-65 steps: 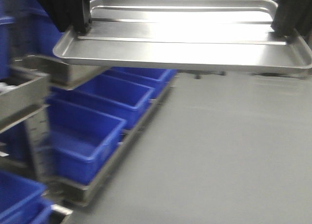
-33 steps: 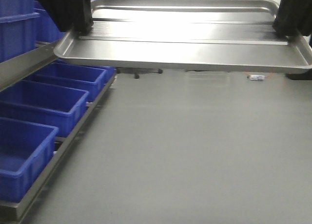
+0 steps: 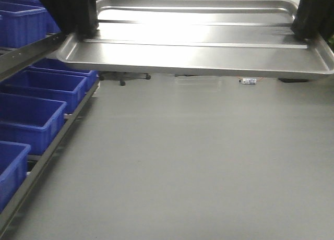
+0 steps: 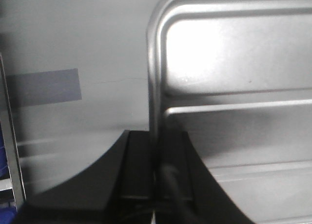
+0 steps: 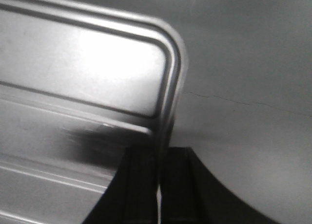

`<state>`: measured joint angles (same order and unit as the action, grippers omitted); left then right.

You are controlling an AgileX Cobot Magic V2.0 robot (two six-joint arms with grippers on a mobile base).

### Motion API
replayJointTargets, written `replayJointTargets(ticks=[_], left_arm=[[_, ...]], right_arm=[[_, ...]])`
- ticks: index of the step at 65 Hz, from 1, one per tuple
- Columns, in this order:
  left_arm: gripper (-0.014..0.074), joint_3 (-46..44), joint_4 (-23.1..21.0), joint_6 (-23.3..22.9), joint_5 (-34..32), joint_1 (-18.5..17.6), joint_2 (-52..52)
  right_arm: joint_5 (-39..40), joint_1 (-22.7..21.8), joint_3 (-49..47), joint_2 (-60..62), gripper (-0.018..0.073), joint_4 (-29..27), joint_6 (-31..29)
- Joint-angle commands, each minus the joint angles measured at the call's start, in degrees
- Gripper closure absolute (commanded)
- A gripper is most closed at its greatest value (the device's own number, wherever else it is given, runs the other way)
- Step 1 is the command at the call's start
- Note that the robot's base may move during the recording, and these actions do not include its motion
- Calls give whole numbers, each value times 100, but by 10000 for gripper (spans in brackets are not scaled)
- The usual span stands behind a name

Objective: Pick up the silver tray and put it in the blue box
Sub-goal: 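Drive the base away from the rack holding the tray in both grippers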

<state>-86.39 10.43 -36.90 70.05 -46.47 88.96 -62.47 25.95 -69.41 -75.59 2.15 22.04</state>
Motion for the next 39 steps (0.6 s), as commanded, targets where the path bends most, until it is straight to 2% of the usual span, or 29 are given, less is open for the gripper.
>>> replayJointTargets(ticks=[1, 39], left_arm=[[701, -124, 219, 109, 0, -35, -208], [701, -124, 210, 109, 0, -35, -208]], right_arm=[[136, 6, -205, 189, 501, 236, -169], [31, 6, -205, 189, 501, 236, -169]])
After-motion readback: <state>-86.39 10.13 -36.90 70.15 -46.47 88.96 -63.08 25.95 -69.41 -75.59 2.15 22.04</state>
